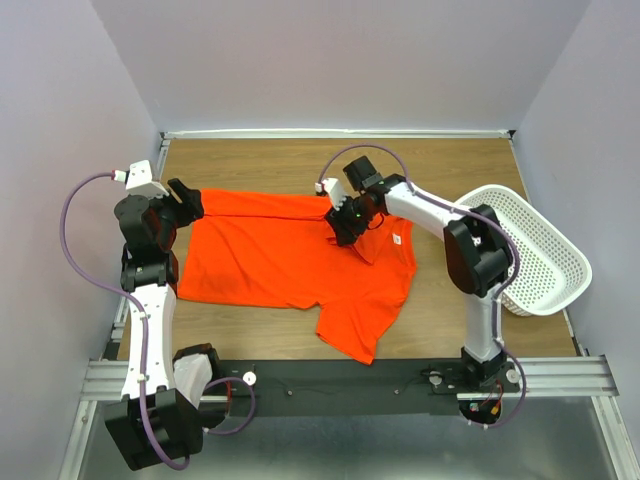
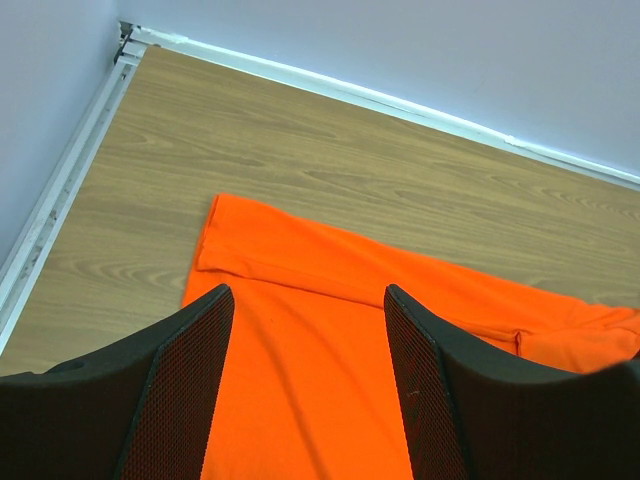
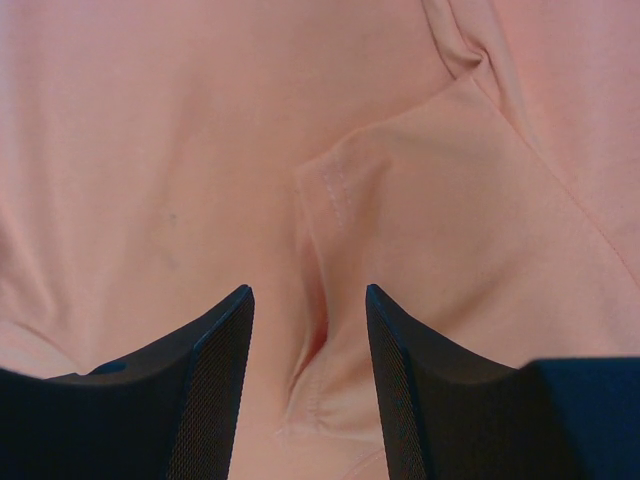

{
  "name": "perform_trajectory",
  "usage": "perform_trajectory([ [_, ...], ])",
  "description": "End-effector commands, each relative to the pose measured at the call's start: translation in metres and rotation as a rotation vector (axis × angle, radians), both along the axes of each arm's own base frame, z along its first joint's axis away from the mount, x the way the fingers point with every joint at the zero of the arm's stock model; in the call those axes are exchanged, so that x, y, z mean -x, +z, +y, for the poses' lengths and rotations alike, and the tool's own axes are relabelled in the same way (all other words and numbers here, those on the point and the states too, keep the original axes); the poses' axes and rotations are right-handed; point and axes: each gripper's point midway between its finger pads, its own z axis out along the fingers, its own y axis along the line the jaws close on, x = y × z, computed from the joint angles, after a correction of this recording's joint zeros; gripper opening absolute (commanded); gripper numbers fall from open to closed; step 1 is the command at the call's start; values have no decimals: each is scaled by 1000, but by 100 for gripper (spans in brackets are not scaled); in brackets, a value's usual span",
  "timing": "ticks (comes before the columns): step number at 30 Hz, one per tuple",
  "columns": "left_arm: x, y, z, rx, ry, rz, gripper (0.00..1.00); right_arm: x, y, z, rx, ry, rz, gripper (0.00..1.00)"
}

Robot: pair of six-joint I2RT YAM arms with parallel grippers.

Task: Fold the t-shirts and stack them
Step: Fold the tshirt

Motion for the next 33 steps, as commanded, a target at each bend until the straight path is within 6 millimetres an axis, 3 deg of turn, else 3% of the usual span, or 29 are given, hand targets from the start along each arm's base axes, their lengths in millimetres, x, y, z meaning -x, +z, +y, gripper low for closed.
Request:
perform_trajectory([
  [1, 0, 0, -6, -3, -30, 0, 70, -13, -3, 5, 41, -4, -39, 56],
  [10, -1, -2, -7, 1, -39, 4, 70, -12, -21, 22, 72, 4, -26, 54],
  [16, -1, -2, -7, 0, -39, 5, 70, -14, -32, 24, 107, -8, -33, 47],
  [23, -1, -2, -7, 3, -38, 2, 70, -12, -27, 33, 90, -6, -43, 21],
  [30, -1, -2, -9, 3, -43, 2, 70, -1, -19, 47, 12, 3, 16, 20],
  [33, -1, -2, -8, 3, -41, 4, 70, 1, -23, 48, 15, 0, 28, 25],
])
